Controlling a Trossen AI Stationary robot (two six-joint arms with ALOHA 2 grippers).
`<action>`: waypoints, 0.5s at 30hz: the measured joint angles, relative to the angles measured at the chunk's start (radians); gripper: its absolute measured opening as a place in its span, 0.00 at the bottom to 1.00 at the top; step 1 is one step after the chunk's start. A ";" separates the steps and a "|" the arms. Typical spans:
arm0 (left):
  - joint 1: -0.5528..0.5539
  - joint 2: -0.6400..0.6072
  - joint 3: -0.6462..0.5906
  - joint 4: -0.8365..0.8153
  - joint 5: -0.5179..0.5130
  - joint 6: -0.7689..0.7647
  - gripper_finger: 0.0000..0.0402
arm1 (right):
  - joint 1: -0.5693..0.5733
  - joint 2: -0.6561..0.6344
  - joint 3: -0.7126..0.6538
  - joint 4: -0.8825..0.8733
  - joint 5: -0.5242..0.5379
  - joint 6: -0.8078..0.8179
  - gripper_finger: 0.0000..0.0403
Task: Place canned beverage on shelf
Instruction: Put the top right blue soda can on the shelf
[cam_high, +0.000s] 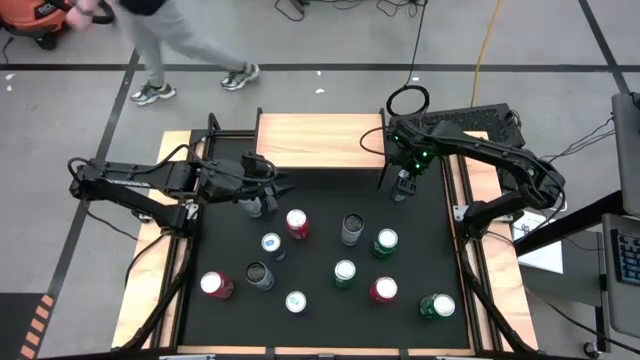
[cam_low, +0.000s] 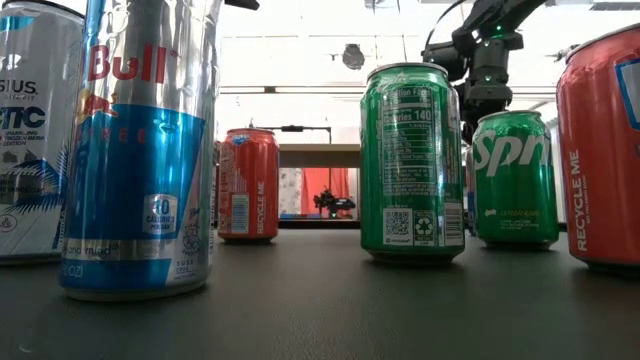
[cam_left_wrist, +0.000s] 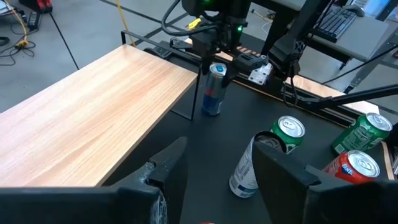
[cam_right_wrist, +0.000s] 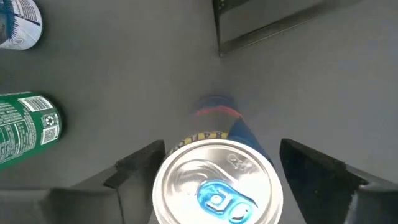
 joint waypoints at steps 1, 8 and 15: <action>0.000 0.000 0.000 0.000 -0.002 0.000 0.45 | 0.000 0.000 0.000 0.000 0.000 -0.002 0.70; 0.000 0.000 0.000 0.000 -0.003 0.005 0.45 | 0.000 0.000 0.000 0.000 0.000 -0.003 0.57; 0.000 0.000 0.000 -0.005 -0.003 0.006 0.45 | 0.000 -0.001 0.002 0.000 0.000 -0.003 0.51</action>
